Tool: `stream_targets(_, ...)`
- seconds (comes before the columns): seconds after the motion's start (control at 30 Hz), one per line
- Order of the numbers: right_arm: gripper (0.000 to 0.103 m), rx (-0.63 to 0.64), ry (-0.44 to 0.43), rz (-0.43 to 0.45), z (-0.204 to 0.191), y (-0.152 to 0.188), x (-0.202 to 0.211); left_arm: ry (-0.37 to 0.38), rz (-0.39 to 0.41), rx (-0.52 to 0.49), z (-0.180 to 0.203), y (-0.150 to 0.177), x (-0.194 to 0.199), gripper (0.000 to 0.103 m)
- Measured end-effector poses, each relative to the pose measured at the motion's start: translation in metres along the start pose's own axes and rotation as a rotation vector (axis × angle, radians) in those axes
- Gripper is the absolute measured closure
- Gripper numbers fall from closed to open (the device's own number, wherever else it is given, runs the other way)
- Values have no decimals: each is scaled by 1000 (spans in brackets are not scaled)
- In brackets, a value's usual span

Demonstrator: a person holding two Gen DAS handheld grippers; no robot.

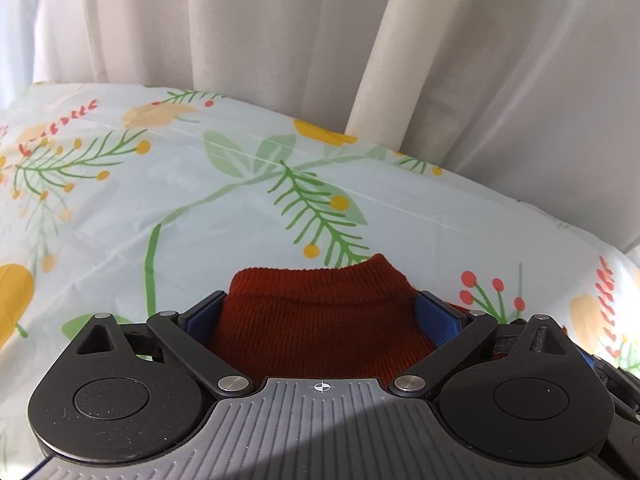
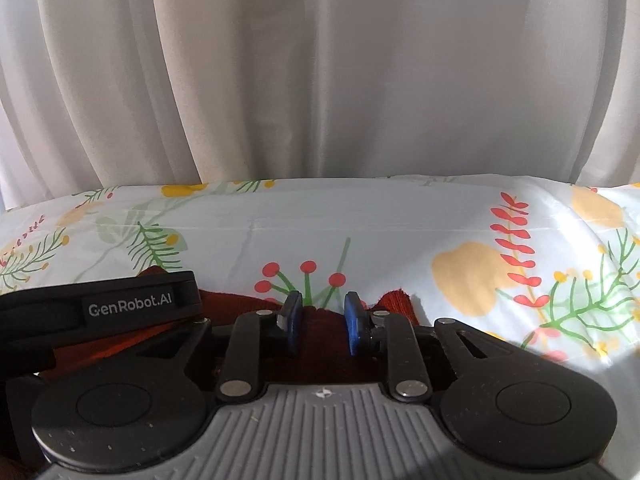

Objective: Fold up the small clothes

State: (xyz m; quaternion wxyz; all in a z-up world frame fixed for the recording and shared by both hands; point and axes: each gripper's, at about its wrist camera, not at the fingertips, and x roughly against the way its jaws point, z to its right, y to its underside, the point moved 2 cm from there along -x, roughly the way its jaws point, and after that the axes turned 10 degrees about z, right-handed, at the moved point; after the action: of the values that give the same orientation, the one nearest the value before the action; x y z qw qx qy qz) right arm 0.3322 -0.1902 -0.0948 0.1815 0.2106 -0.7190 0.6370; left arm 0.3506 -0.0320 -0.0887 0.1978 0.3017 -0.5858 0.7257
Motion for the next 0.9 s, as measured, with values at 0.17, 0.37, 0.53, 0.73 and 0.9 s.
stream_targets(0.17,56,-101,-44,-24,17,4,21,101,-89,-28,-15,12,30,4)
stream_targets(0.37,56,-80,-144,-24,39,34,127,187,-53,18,-71,65,126,4)
stream_targets(0.53,56,-312,-251,-111,84,85,202,198,-51,68,-94,105,192,6)
stream_targets(0.73,57,-528,-363,-185,93,104,211,153,-54,-106,-71,124,195,6)
stream_targets(0.9,86,-645,-334,-191,92,109,192,96,-58,-122,-69,132,180,8)
